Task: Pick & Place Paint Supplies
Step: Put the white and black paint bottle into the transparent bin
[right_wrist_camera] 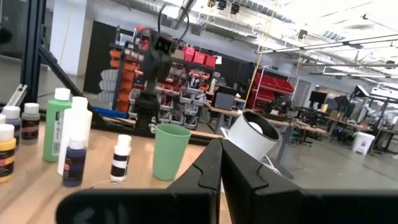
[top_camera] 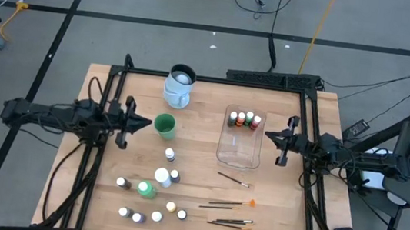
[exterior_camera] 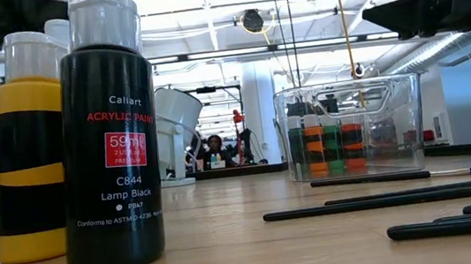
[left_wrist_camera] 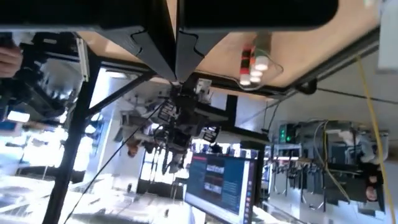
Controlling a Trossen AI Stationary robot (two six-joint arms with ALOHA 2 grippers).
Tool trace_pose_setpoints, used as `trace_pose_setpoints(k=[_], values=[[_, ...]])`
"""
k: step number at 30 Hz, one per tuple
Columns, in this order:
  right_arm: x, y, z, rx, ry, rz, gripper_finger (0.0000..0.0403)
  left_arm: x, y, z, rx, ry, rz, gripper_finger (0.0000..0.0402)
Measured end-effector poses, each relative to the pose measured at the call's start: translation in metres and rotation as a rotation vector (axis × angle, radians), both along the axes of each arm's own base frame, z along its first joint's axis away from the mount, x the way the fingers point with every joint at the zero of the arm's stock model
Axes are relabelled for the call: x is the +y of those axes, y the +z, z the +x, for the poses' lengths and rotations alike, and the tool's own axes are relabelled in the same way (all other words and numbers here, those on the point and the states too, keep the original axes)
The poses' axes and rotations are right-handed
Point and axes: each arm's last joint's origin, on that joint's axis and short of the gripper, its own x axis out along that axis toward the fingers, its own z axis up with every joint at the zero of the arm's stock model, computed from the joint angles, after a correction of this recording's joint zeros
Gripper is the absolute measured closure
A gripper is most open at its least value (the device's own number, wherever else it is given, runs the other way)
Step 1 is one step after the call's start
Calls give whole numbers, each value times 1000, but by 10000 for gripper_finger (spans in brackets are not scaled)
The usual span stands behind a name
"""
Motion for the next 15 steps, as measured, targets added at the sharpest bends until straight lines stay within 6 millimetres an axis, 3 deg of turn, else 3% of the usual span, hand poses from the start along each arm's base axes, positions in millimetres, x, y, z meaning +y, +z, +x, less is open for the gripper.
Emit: trace_pose_setpoints(k=[5, 15], values=[[0, -1, 1, 18, -13, -64, 399, -4, 44, 22, 158, 69, 34, 396], [0, -1, 1, 29, -14, -83, 399, -21, 77, 100, 713, 132, 117, 396]])
